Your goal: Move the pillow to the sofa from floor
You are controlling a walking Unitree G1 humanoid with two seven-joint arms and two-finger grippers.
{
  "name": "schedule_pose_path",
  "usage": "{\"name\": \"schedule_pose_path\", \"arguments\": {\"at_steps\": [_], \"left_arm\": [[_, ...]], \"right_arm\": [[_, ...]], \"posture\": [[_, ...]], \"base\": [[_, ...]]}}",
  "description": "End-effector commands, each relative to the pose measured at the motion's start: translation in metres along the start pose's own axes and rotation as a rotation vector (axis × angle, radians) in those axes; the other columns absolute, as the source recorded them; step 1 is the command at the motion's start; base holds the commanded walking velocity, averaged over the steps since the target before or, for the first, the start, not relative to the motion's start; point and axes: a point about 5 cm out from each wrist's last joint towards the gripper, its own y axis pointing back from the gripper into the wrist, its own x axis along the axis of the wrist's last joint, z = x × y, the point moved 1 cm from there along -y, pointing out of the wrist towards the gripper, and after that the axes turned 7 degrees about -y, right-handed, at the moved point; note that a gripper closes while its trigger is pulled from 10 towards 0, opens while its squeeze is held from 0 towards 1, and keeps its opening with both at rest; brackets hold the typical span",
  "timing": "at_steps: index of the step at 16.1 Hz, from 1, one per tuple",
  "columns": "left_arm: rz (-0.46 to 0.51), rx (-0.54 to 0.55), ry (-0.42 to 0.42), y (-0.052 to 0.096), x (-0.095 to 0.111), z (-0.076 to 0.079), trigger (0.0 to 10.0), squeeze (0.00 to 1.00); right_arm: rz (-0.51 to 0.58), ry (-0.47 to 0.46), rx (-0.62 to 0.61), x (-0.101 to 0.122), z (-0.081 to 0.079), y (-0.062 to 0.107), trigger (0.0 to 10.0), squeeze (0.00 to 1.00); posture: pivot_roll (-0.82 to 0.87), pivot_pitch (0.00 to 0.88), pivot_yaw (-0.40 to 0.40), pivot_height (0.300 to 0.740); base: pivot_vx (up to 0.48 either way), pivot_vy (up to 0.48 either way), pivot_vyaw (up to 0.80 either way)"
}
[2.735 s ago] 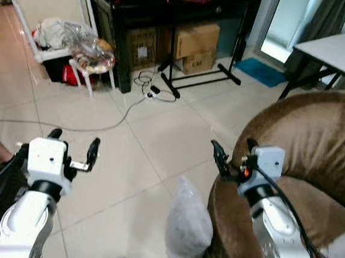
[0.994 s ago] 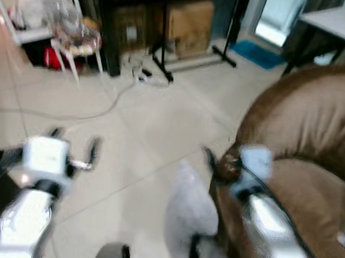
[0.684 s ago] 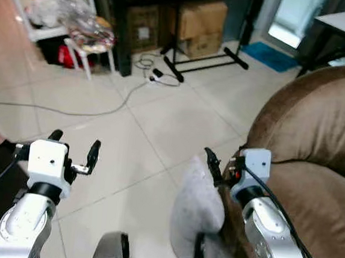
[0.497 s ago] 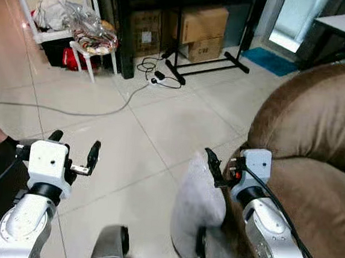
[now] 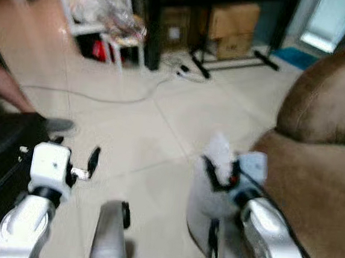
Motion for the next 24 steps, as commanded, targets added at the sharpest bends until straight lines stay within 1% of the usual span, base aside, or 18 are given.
{"name": "schedule_pose_path", "arguments": {"at_steps": [1,2,4,5,6,7,9,10,11,12,13,14,15,17,19,21,23,24], "left_arm": [[0.000,-0.025,-0.013,-0.002,0.002,0.003,10.0,0.00],[-0.006,-0.032,-0.016,-0.002,0.001,0.003,10.0,0.00],[-0.027,-0.054,-0.028,0.000,-0.003,0.005,10.0,0.00],[-0.032,-0.062,-0.030,0.000,-0.004,0.006,10.0,0.00],[-0.029,-0.084,-0.034,-0.001,-0.003,0.007,10.0,0.00],[-0.022,-0.125,-0.036,-0.002,0.000,0.009,10.0,0.00],[-0.025,-0.178,-0.031,-0.001,0.003,0.013,10.0,0.00],[-0.030,-0.223,-0.021,0.000,0.003,0.015,10.0,0.00],[-0.036,-0.263,-0.020,0.004,0.003,0.017,10.0,0.00],[-0.045,-0.285,-0.025,0.006,0.003,0.018,10.0,0.00],[-0.059,-0.329,-0.026,0.010,0.002,0.021,10.0,0.00],[-0.068,-0.354,-0.023,0.013,0.002,0.020,10.0,0.00],[-0.082,-0.391,-0.013,0.018,0.001,0.019,10.0,0.00],[-0.102,-0.437,0.004,0.024,0.001,0.020,10.0,0.00],[-0.130,-0.507,0.027,0.037,-0.001,0.024,10.0,0.00],[-0.169,-0.556,0.038,0.051,-0.002,0.028,10.0,0.00],[-0.190,-0.566,0.042,0.057,-0.003,0.027,10.0,0.00],[-0.205,-0.568,0.034,0.059,-0.004,0.024,10.0,0.00]], "right_arm": [[-0.021,0.016,0.018,0.002,0.003,-0.005,10.0,0.00],[-0.032,0.010,0.042,0.002,0.000,-0.011,10.0,0.00],[-0.065,-0.032,0.041,0.000,-0.004,-0.031,10.0,0.00],[-0.076,-0.046,0.035,-0.001,-0.004,-0.035,10.0,0.47],[-0.095,-0.070,0.012,-0.003,-0.005,-0.045,10.0,1.00],[-0.134,-0.046,-0.017,-0.005,-0.005,-0.055,10.0,1.00],[-0.177,-0.041,-0.017,-0.009,-0.006,-0.063,10.0,1.00],[-0.225,-0.010,-0.012,-0.016,-0.006,-0.071,10.0,1.00],[-0.246,0.044,-0.040,-0.019,-0.003,-0.076,10.0,1.00],[-0.253,0.065,-0.056,-0.020,-0.001,-0.078,10.0,1.00],[-0.269,0.087,-0.103,-0.023,0.004,-0.082,10.0,1.00],[-0.282,0.100,-0.139,-0.026,0.009,-0.084,10.0,0.96],[-0.294,0.128,-0.193,-0.029,0.015,-0.085,10.0,0.00],[-0.313,0.138,-0.227,-0.032,0.021,-0.084,10.0,0.00],[-0.382,0.115,-0.229,-0.045,0.022,-0.080,10.0,0.00],[-0.426,0.140,-0.239,-0.058,0.022,-0.075,10.0,0.00],[-0.430,0.169,-0.263,-0.062,0.024,-0.073,10.0,0.00],[-0.431,0.178,-0.285,-0.062,0.024,-0.073,1.6,0.00]], "posture": [[-0.01,0.000,0.033,0.461],[-0.01,0.000,0.033,0.461],[-0.02,0.000,0.016,0.461],[-0.02,0.000,0.011,0.461],[-0.01,0.000,0.004,0.461],[0.01,0.000,-0.007,0.461],[0.02,0.000,-0.012,0.461],[0.02,0.000,-0.012,0.461],[0.03,0.000,-0.012,0.461],[0.03,0.000,-0.011,0.461],[0.03,0.000,-0.013,0.461],[0.03,0.000,-0.014,0.461],[0.04,0.000,-0.017,0.461],[0.05,0.000,-0.018,0.461],[0.05,0.000,-0.020,0.461],[0.07,0.000,-0.026,0.461],[0.08,0.000,-0.026,0.461],[0.09,0.000,-0.027,0.461]], "base": [[0.000,0.000,0.00],[0.000,0.000,0.00],[0.000,0.000,0.00],[0.000,0.000,0.00],[0.000,0.000,0.00],[0.000,0.000,0.00],[0.000,0.000,0.00],[0.000,0.000,0.00],[0.000,0.000,0.00],[0.000,0.000,0.00],[0.000,0.000,0.00],[0.000,0.000,0.00],[0.000,0.000,0.00],[0.000,0.000,0.00],[0.000,0.000,0.00],[0.000,0.000,0.00],[0.000,0.000,0.00],[0.000,0.000,0.00]]}}
